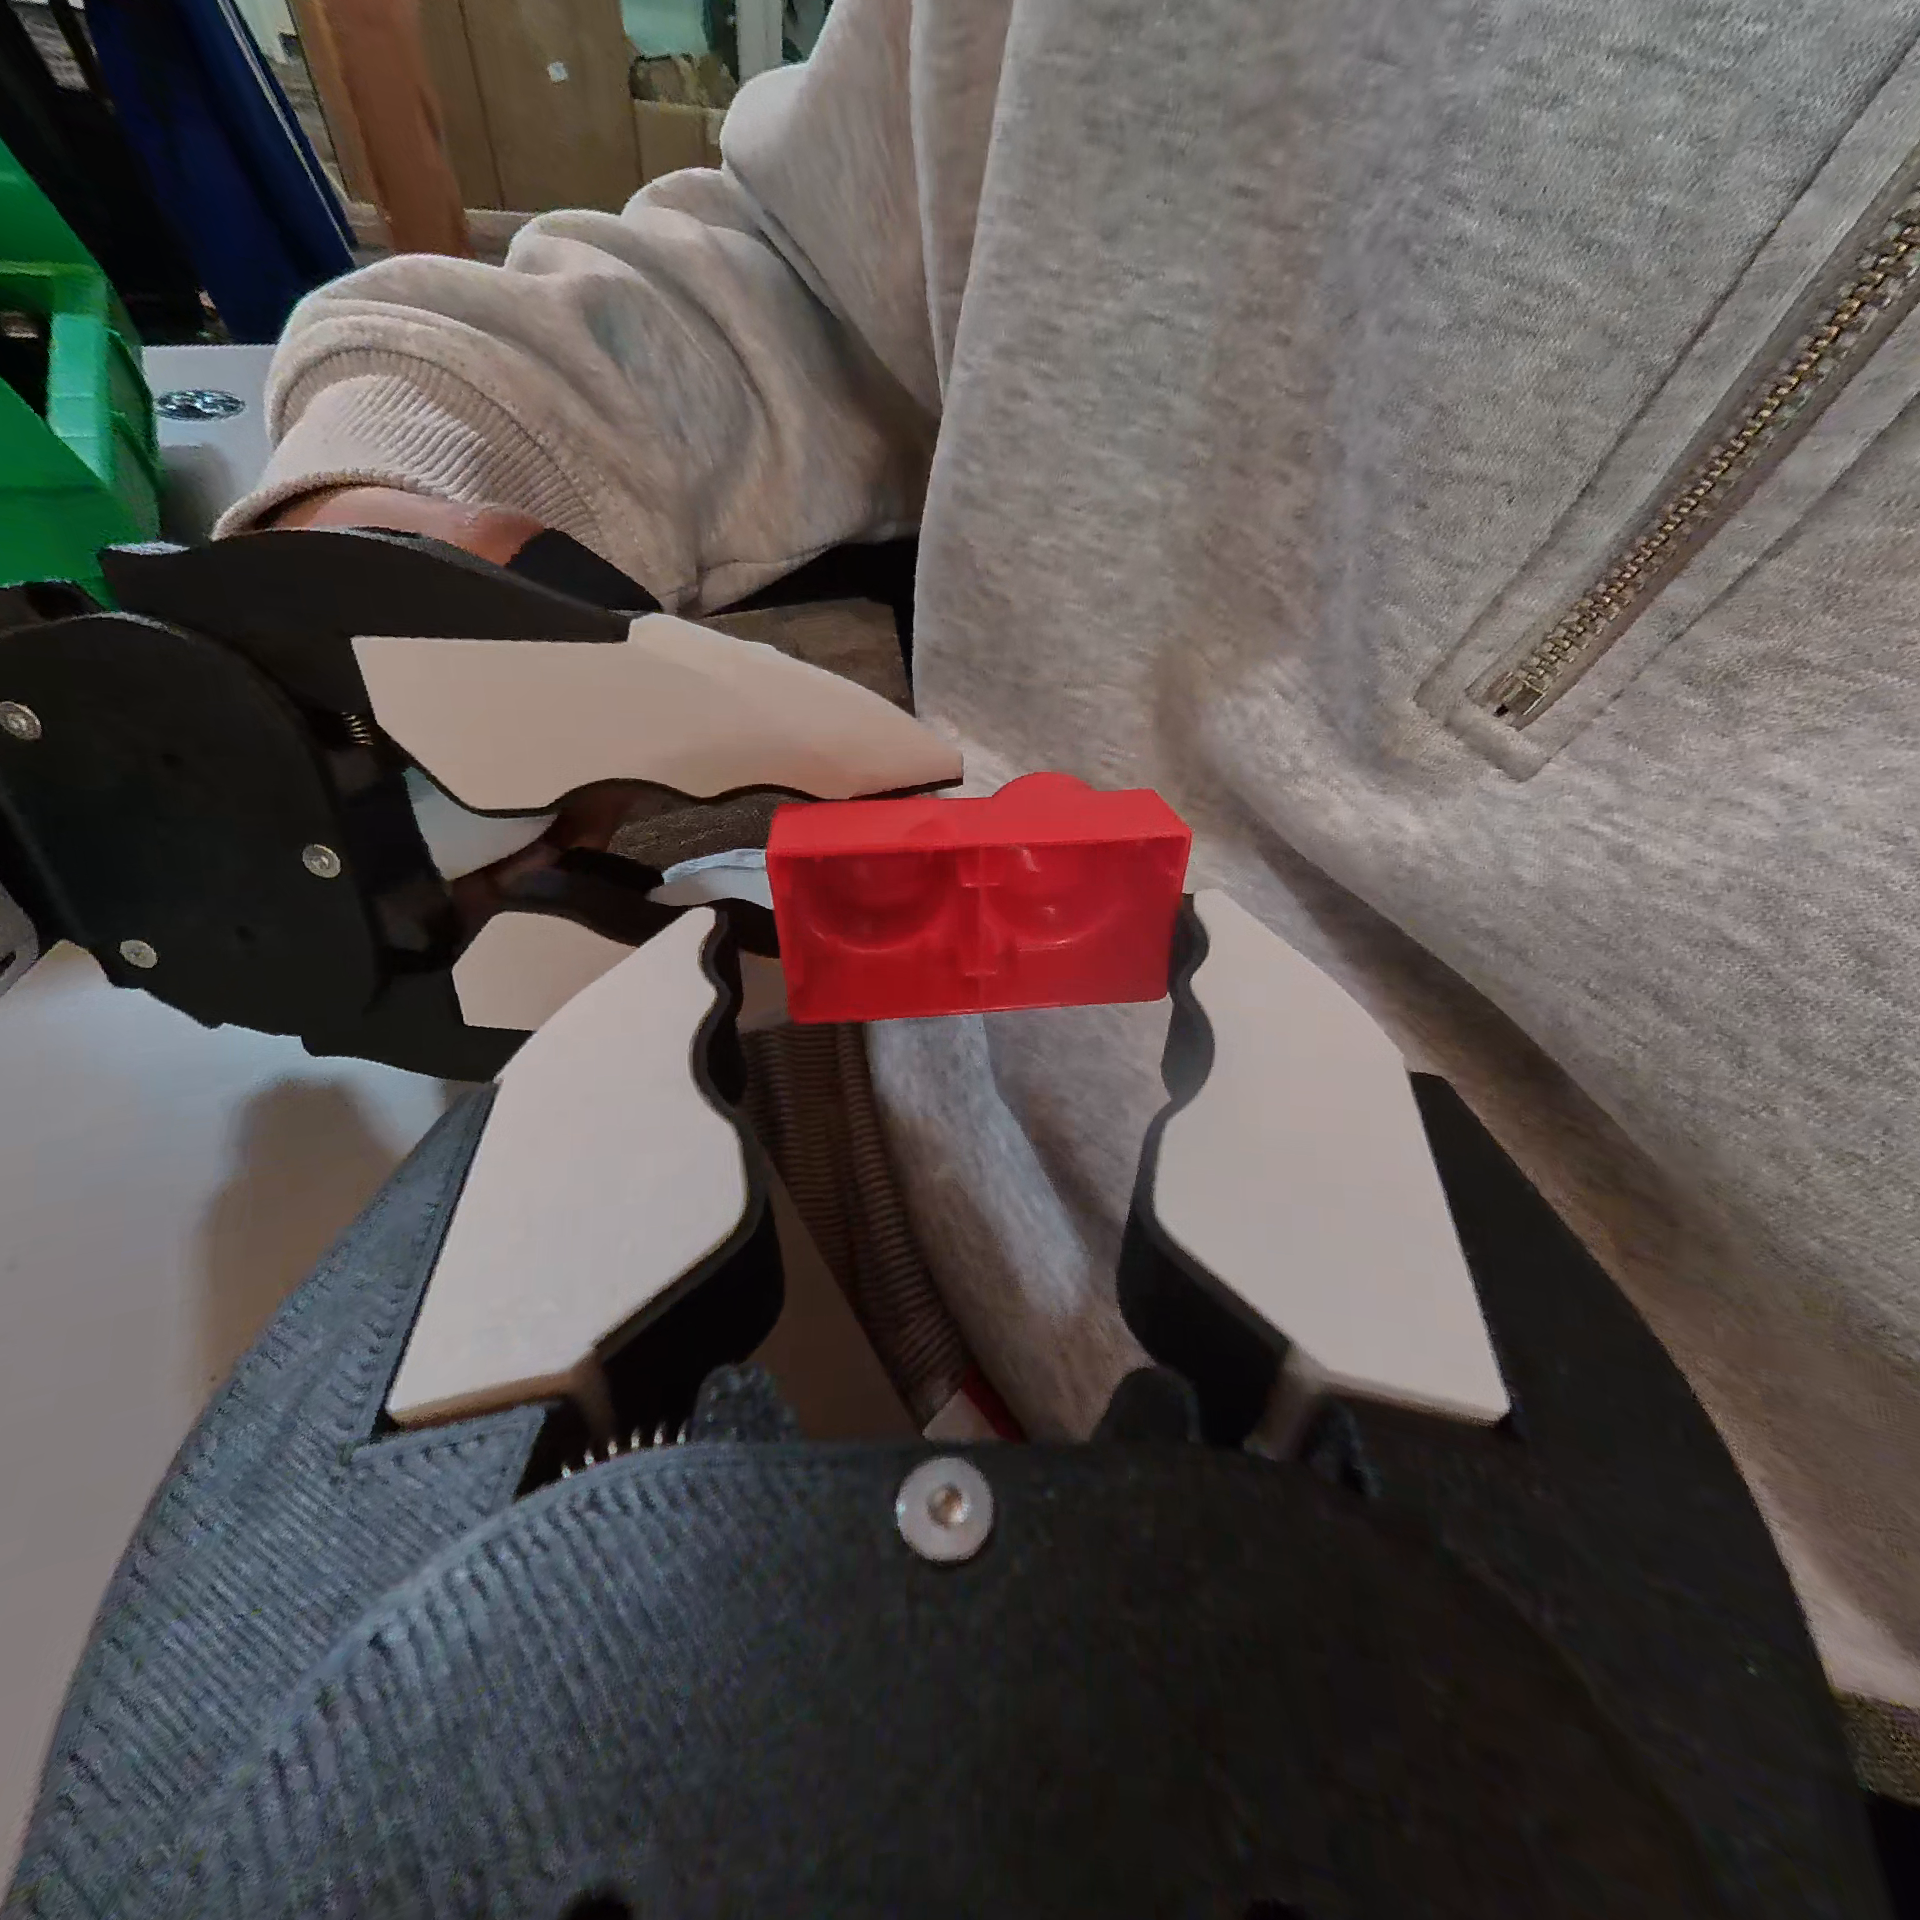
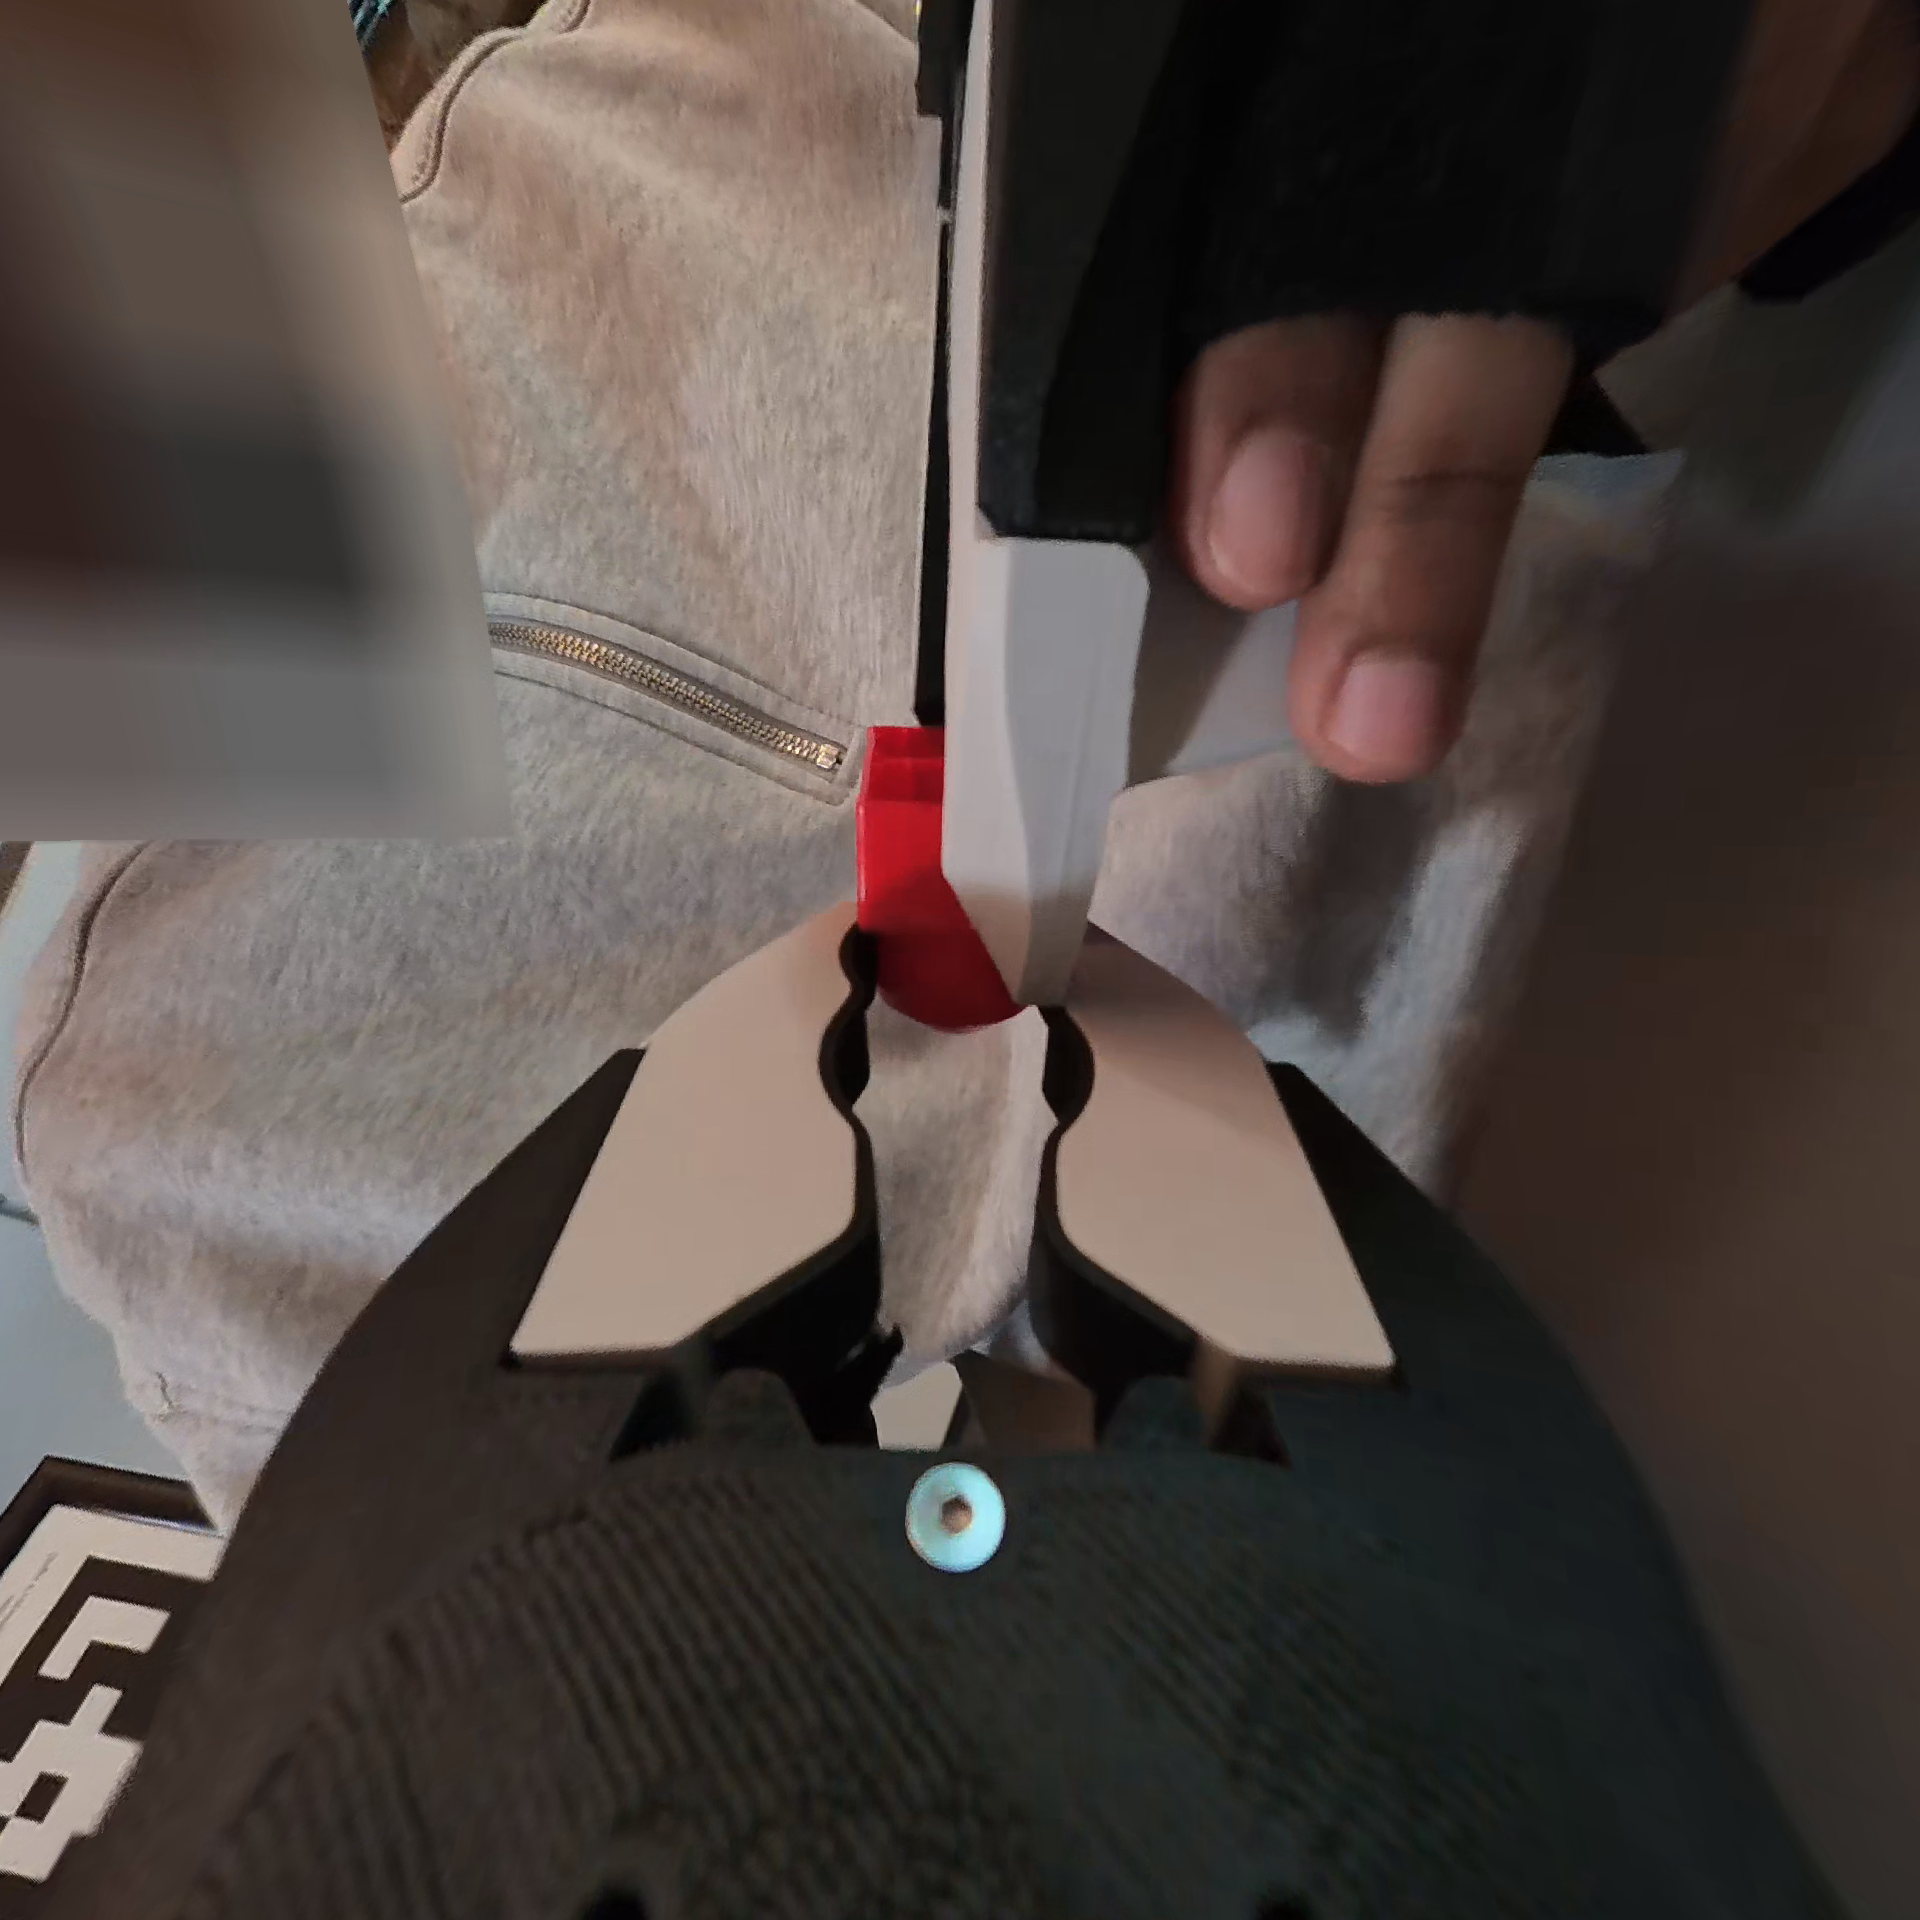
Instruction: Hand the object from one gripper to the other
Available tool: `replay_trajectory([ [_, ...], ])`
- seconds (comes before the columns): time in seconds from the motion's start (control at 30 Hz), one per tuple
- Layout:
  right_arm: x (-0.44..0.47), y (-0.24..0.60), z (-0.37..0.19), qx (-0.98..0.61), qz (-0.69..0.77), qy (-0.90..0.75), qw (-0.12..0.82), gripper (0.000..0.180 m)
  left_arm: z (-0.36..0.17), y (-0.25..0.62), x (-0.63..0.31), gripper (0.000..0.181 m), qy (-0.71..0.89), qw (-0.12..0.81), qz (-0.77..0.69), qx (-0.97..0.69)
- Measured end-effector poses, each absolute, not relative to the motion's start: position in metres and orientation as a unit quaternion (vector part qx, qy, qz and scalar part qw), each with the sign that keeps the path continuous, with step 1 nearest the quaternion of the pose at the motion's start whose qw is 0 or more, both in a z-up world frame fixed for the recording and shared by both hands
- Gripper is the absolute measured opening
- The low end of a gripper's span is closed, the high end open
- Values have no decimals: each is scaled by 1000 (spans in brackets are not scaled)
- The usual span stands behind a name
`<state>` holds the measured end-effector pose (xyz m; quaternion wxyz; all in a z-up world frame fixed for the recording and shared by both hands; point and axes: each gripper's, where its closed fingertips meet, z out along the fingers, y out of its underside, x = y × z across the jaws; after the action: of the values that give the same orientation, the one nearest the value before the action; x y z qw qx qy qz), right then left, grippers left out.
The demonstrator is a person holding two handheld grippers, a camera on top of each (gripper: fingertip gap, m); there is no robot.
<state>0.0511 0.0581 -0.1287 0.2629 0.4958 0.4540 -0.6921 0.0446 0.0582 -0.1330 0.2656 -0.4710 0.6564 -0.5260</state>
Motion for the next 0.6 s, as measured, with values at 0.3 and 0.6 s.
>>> replay_trajectory([
  [0.3, 49, 73, -122, 504, -710, 429, 240, 30, -123, 69, 44, 72, 640, 303, -529, -467],
  [0.6, 33, 132, -109, 548, -740, 386, 51, 53, -107, 124, 39, 71, 553, 398, -503, -532],
])
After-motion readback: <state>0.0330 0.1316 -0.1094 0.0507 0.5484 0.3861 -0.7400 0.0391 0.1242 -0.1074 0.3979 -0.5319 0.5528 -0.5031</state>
